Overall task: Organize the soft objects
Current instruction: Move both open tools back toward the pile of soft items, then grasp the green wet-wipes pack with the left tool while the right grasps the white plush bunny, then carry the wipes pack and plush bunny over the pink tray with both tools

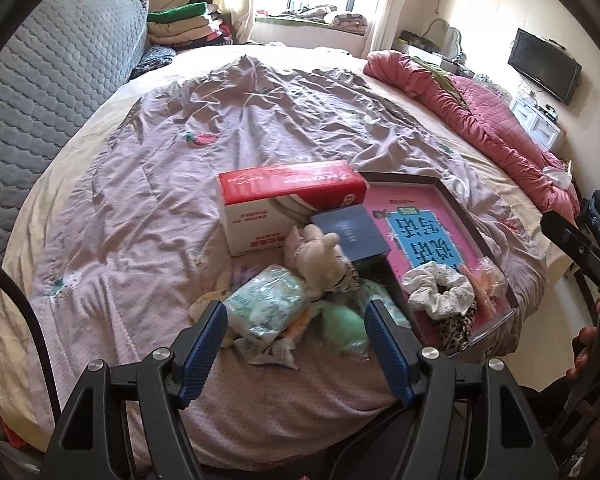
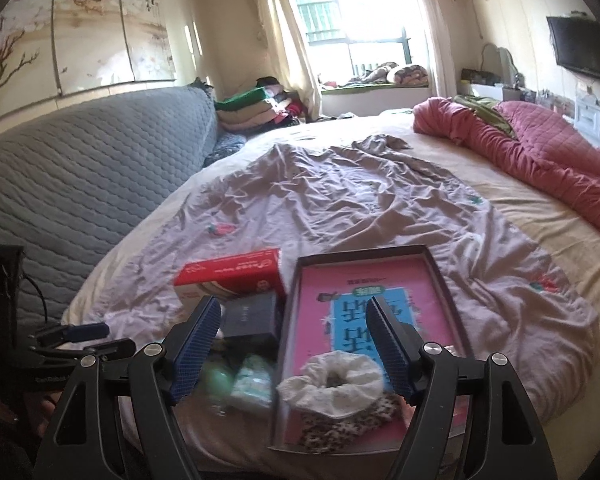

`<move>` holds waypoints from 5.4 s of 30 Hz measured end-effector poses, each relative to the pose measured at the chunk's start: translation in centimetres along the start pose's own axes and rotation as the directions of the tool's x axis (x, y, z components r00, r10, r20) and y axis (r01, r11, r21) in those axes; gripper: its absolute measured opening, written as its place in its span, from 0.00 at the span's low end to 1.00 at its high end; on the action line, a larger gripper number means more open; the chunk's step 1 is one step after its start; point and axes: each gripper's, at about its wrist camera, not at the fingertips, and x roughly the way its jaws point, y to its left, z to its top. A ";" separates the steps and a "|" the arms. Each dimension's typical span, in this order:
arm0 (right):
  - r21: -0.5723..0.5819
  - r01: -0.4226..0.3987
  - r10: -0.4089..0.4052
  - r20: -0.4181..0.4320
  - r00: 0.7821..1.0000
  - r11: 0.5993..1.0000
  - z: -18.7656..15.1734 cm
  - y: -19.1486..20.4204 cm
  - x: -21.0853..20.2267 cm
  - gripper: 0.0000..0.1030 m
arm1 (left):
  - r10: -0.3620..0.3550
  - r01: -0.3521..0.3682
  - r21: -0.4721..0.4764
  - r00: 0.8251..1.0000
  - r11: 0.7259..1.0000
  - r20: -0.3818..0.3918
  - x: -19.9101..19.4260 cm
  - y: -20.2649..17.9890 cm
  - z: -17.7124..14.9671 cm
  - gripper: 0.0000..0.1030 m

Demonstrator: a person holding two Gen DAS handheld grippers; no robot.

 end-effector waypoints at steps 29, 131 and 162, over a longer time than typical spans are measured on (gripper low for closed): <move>-0.163 -0.118 0.097 -0.136 0.986 0.980 -3.7 7.4 5.8 0.74 | -0.037 0.036 -0.027 0.997 0.999 -0.066 3.9 3.7 -2.0 0.68; 0.102 -0.200 0.204 -0.025 0.979 0.974 0.6 1.2 4.1 0.35 | -0.107 0.102 0.046 0.988 0.994 0.109 0.1 -3.0 0.0 0.49; 0.175 -0.089 0.075 0.083 0.994 0.981 1.8 -6.6 -2.2 0.35 | -0.156 0.132 0.192 0.981 0.972 0.117 0.0 -13.3 2.6 0.49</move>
